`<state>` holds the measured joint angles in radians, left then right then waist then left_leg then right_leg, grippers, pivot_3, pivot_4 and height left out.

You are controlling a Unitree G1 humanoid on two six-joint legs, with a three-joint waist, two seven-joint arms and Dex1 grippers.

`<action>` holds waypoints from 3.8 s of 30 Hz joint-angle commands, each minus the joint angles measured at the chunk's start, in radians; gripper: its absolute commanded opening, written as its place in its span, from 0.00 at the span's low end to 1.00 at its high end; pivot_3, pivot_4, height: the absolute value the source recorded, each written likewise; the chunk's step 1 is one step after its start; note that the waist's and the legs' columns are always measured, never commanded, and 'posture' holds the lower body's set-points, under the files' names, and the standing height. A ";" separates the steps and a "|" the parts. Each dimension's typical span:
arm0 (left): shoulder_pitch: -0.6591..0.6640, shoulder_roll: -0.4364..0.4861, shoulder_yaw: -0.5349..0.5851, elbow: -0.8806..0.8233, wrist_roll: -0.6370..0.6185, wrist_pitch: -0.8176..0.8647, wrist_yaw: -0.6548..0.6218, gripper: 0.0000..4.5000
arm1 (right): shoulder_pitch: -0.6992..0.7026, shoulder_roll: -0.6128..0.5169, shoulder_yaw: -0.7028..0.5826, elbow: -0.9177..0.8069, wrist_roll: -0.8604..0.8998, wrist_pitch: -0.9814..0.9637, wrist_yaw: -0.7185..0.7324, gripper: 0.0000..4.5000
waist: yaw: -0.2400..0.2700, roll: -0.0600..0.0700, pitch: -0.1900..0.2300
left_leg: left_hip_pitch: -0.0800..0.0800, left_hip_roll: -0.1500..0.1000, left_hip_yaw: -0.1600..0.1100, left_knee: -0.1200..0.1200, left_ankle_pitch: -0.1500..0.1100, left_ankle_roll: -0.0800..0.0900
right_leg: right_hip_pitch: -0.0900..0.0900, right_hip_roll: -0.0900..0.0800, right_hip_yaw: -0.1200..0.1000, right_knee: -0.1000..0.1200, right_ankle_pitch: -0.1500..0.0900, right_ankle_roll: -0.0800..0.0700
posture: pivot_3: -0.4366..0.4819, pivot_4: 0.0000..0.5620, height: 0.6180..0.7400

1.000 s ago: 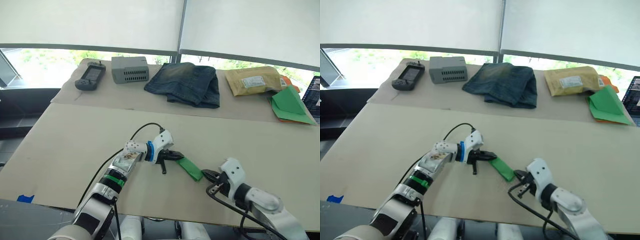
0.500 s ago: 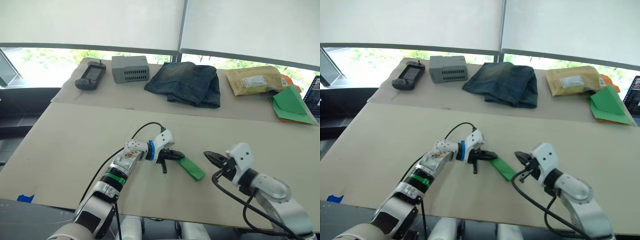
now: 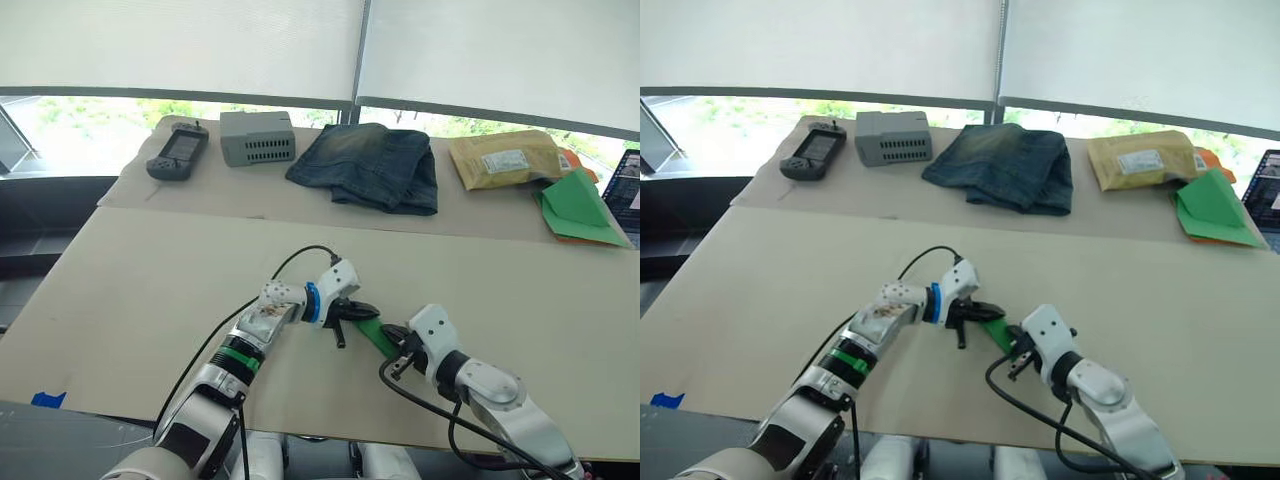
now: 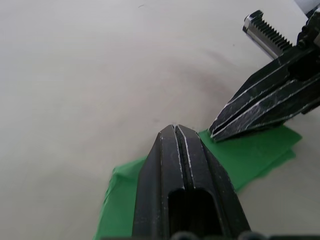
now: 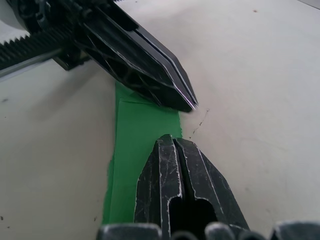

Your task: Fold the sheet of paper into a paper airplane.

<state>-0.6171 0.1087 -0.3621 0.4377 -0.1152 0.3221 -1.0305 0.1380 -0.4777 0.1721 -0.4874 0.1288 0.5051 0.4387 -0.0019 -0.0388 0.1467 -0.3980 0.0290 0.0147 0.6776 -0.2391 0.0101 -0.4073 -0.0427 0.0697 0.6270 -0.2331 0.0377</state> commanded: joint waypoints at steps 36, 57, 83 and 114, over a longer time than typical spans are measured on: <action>0.123 0.330 0.253 -0.338 -0.179 0.146 -0.020 0.00 | -0.123 -0.068 -0.114 -0.088 0.125 0.018 0.135 0.01 | -0.033 -0.001 0.004 | 0.002 0.003 -0.002 -0.007 0.000 0.000 | -0.004 -0.001 0.002 0.001 -0.001 -0.002 | 0.48 0.27 0.95; 0.272 0.560 0.270 -0.548 -0.263 0.212 -0.128 0.00 | -0.333 -0.165 0.115 -0.230 0.099 0.383 0.091 0.42 | -0.012 -0.001 0.005 | -0.009 0.002 0.001 -0.007 0.000 0.001 | -0.016 0.000 0.000 0.003 -0.001 -0.005 | 0.48 0.27 0.95; 0.276 0.549 0.288 -0.583 -0.298 0.159 -0.103 0.00 | -0.423 -0.196 0.033 -0.135 0.089 0.501 0.077 0.42 | -0.013 -0.001 0.005 | -0.009 0.001 0.001 -0.005 0.000 0.001 | -0.016 0.001 0.000 0.005 0.002 -0.010 | 0.48 0.27 0.95; 0.219 0.492 0.211 -0.517 -0.263 0.127 -0.102 0.00 | -0.535 -0.206 -0.469 0.313 0.097 0.540 -0.039 0.00 | -0.013 -0.001 0.005 | -0.009 0.001 0.002 0.000 0.000 0.001 | -0.015 0.001 0.001 0.008 0.003 -0.010 | 0.48 0.27 0.95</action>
<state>-0.3792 0.6048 -0.1522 -0.0657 -0.3775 0.4634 -1.1294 -0.3654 -0.6624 -0.2681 -0.2280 0.2341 1.1083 0.3901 -0.0145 -0.0402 0.1512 -0.4067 0.0298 0.0169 0.6773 -0.2394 0.0111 -0.4223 -0.0417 0.0707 0.6349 -0.2301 0.0278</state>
